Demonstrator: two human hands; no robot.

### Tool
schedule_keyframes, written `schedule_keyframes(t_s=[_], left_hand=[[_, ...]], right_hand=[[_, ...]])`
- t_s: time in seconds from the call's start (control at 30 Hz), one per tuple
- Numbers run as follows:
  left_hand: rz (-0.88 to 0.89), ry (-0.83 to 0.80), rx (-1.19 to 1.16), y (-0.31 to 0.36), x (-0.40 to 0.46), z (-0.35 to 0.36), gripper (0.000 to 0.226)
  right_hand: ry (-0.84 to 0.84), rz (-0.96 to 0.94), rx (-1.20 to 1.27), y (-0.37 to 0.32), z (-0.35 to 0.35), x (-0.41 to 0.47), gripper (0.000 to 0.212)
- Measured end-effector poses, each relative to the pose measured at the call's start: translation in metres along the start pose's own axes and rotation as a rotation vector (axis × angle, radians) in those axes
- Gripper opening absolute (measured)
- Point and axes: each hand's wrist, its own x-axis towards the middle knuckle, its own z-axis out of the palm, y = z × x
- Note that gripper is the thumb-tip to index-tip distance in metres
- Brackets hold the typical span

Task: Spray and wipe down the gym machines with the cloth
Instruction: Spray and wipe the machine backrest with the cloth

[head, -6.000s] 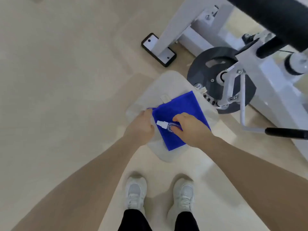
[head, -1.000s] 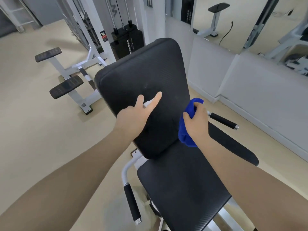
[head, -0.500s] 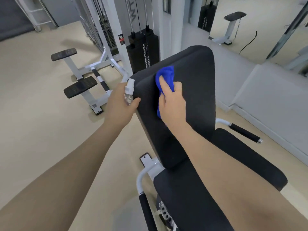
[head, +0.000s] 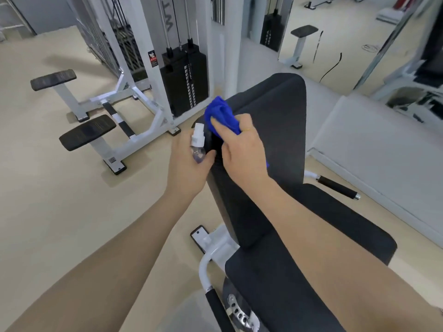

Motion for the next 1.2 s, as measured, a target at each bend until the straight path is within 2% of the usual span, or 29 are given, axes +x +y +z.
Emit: schedule_keyframes(t_s=[0.07,0.1,0.17,0.23,0.3,0.33,0.4,0.5,0.57,0.67,0.73,0.8,0.87,0.93,1.0,1.07,1.2], left_hand=[[0.024,-0.007,0.017,0.001,0.0,-0.002,0.034],[0.029,-0.005,0.037,0.002,0.0,-0.002,0.035],[0.035,-0.003,0.066,0.001,0.0,-0.004,0.036],[0.038,0.003,0.079,0.002,-0.001,-0.004,0.038],[0.035,0.002,0.092,0.003,-0.001,-0.003,0.04],[0.036,0.012,0.091,0.002,-0.002,-0.003,0.039],[0.072,0.018,0.061,-0.004,-0.002,-0.004,0.035],[0.085,0.008,0.032,-0.004,-0.005,-0.005,0.037],[0.102,0.039,0.096,0.001,-0.009,-0.006,0.048],[0.025,0.061,0.166,0.014,-0.015,-0.002,0.059],[-0.018,0.101,0.265,0.022,-0.016,0.005,0.058],[-0.025,0.149,0.342,0.031,-0.016,0.013,0.056],[-0.023,0.183,0.305,0.043,-0.016,0.023,0.058],[0.015,0.183,0.23,0.062,-0.012,0.036,0.056],[0.085,0.205,0.231,0.079,-0.005,0.046,0.051],[0.09,0.228,0.326,0.089,0.002,0.055,0.052],[-0.049,0.169,0.47,0.087,0.018,0.069,0.036]], right_hand=[[-0.055,-0.078,-0.053,0.004,-0.008,0.004,0.05],[-0.052,-0.045,-0.105,0.015,-0.014,0.012,0.05],[0.001,0.186,-0.223,0.044,-0.025,0.028,0.051],[0.034,0.432,-0.188,0.07,-0.033,0.038,0.05],[0.069,0.501,-0.088,0.067,-0.03,0.039,0.048],[0.071,0.449,-0.069,0.056,-0.024,0.035,0.048],[0.051,0.208,-0.061,0.028,-0.009,0.016,0.05],[-0.066,-0.084,-0.104,0.009,0.003,-0.011,0.058],[-0.069,-0.05,-0.127,0.025,-0.006,0.002,0.062],[-0.069,0.215,-0.143,0.069,-0.029,0.035,0.062],[-0.088,0.247,-0.146,0.093,-0.036,0.047,0.059],[-0.057,0.263,-0.109,0.087,-0.034,0.047,0.057],[-0.076,0.197,-0.046,0.065,-0.024,0.037,0.055],[-0.164,0.011,-0.013,0.052,-0.019,0.025,0.057],[-0.205,-0.119,-0.029,0.067,-0.027,0.028,0.06],[-0.148,-0.013,-0.047,0.105,-0.041,0.047,0.061],[-0.094,0.407,-0.072,0.178,-0.059,0.079,0.063]])
